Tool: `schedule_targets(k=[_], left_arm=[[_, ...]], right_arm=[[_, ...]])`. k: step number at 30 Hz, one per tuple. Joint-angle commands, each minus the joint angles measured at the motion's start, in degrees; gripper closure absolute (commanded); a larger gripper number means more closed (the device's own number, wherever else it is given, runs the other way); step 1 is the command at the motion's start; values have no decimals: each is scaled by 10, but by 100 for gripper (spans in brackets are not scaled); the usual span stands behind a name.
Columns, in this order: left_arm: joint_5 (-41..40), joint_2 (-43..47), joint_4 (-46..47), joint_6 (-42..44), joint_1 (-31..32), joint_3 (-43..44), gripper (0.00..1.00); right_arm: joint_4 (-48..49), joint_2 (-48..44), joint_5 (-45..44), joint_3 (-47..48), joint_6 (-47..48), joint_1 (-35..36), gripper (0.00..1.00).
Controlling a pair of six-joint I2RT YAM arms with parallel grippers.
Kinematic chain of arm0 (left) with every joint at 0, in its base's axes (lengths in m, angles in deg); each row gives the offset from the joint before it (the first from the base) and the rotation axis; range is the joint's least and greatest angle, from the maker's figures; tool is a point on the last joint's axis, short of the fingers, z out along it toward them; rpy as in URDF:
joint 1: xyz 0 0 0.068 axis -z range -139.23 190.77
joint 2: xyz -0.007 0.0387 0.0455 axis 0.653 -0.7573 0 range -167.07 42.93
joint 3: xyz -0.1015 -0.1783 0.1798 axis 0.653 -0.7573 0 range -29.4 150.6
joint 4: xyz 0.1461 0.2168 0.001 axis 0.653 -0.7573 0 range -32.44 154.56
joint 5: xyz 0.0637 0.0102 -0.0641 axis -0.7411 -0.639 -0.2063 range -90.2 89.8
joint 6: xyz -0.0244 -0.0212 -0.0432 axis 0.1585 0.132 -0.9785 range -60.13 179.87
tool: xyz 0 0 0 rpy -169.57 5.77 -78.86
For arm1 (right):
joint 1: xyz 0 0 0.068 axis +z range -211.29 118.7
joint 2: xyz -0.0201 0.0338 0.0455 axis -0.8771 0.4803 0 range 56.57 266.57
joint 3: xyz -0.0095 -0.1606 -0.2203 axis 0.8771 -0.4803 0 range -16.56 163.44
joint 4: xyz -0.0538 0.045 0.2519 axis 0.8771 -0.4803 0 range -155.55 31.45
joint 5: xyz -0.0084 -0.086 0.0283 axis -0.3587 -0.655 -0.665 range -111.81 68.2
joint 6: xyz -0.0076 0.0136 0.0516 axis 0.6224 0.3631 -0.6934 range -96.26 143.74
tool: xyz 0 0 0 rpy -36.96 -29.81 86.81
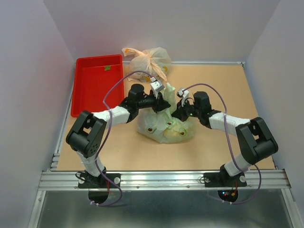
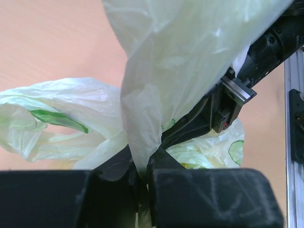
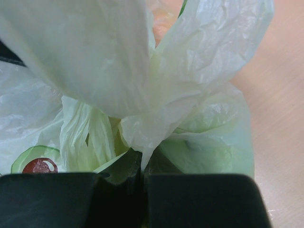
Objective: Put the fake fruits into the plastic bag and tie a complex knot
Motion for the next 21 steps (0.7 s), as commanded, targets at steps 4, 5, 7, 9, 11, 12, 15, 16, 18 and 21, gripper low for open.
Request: schedule_targets(k=[4,5,7,9,11,12,15,16,18,21], left_arm=[[-16,78,-127,99,-6,16,100],[-22,91,-162,155,-5,24,100],[-21,122,-259,216,-7,32,100],[-25,135,-365,310,-6,41,100],[-28,140,-441,370,-6,61,100],[-35,142,-465,392,-4,65,100],[-74,129,-556,459,9,88,100],[-85,117,-572,489,16,96,100],[-122,101,-585,496,39,114,100],[-172,73,-608,507,67,144,100]], right_arm=[[-8,-32,-38,22,12,6,100],[-13,-42,-46,22,17,6,100],[-22,-50,-53,20,25,6,100],[-29,-61,-55,15,39,6,100],[-36,-67,-53,11,51,6,100],[-37,-68,-53,10,56,6,100],[-45,-73,-45,7,67,6,100],[-47,-74,-43,6,69,6,100],[-49,-73,-39,7,70,6,100],[-51,-69,-35,10,71,5,100]])
